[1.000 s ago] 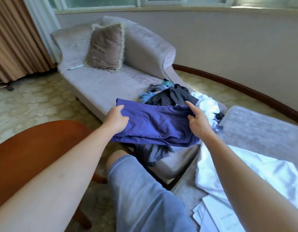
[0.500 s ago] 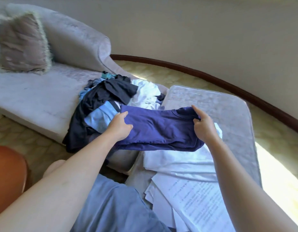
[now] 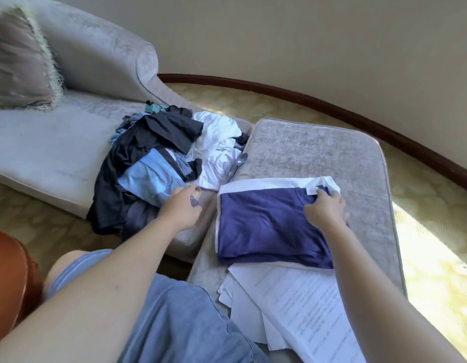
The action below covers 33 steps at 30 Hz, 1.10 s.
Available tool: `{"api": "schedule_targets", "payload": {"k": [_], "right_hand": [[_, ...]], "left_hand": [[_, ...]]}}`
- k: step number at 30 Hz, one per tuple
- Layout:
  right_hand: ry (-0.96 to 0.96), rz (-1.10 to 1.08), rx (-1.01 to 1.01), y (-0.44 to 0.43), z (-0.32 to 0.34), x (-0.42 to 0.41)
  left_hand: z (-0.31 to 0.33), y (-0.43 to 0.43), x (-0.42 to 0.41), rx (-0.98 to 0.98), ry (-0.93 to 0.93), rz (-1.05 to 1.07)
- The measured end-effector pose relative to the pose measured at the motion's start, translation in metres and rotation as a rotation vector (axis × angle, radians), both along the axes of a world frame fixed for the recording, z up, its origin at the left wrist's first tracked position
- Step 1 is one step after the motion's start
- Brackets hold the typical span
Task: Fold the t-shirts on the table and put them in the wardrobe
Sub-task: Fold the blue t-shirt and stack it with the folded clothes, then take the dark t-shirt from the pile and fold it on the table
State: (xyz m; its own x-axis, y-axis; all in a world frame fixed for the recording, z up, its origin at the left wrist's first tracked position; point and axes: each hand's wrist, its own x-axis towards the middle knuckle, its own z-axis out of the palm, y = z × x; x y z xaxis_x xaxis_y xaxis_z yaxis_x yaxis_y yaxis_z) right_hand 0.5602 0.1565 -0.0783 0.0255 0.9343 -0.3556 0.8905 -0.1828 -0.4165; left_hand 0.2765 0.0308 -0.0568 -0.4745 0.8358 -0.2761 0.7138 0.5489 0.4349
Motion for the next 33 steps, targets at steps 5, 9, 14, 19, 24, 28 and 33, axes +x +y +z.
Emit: {"api": "schedule_targets", "payload": {"k": [5,9,14,19,24,28,33], "right_hand": [[0.064,0.322,0.133,0.001,0.023,-0.100],[0.130,0.555,0.169,-0.005,0.037,-0.188],[0.114,0.798,0.248,-0.026,0.043,-0.297],[0.048,0.980,0.329,-0.025,0.039,-0.384],[-0.071,1.091,0.346,0.003,0.024,-0.445],[-0.084,1.162,0.403,0.016,0.012,-0.483],[-0.251,1.246,0.352,0.024,0.005,-0.506]], "left_hand": [[0.029,-0.018,-0.045,0.027,0.173,0.056],[0.044,-0.041,-0.086,0.016,0.309,0.111],[0.054,-0.073,-0.142,-0.031,0.395,0.251],[0.057,-0.107,-0.205,-0.071,0.469,0.364],[0.043,-0.135,-0.256,-0.161,0.461,0.457],[0.030,-0.149,-0.281,-0.221,0.449,0.482],[0.016,-0.160,-0.301,-0.255,0.423,0.512]]}}
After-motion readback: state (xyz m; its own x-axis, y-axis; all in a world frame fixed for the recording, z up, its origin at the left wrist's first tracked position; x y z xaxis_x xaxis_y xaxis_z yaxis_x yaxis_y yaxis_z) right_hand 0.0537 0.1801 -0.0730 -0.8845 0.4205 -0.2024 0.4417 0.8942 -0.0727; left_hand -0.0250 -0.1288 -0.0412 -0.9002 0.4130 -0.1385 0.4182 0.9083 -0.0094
